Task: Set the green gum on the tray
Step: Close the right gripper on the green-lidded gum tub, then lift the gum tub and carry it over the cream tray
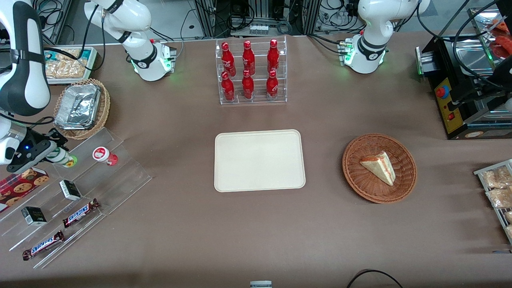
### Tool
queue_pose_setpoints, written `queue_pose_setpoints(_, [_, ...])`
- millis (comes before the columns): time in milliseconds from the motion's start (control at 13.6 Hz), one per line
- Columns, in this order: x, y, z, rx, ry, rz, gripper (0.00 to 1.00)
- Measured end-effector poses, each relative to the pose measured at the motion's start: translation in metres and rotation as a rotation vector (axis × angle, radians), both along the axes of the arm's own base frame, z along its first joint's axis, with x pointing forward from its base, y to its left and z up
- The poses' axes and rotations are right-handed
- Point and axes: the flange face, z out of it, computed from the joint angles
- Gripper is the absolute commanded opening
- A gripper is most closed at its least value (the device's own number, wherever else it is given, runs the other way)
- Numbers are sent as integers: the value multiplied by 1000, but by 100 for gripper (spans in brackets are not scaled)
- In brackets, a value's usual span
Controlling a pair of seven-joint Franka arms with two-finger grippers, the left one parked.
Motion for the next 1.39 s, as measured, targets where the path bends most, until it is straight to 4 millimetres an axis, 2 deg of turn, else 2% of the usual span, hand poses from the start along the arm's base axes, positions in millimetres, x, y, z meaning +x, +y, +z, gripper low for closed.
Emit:
queue_pose_setpoints(367, [9, 65, 2, -6, 31, -109, 0])
queue_pose_setpoints(733, [14, 176, 5, -24, 30, -215, 0])
queue_pose_setpoints(1027, [14, 254, -8, 40, 65, -319, 0])
queue_pose_setpoints(1393, [21, 356, -23, 24, 66, -437, 0])
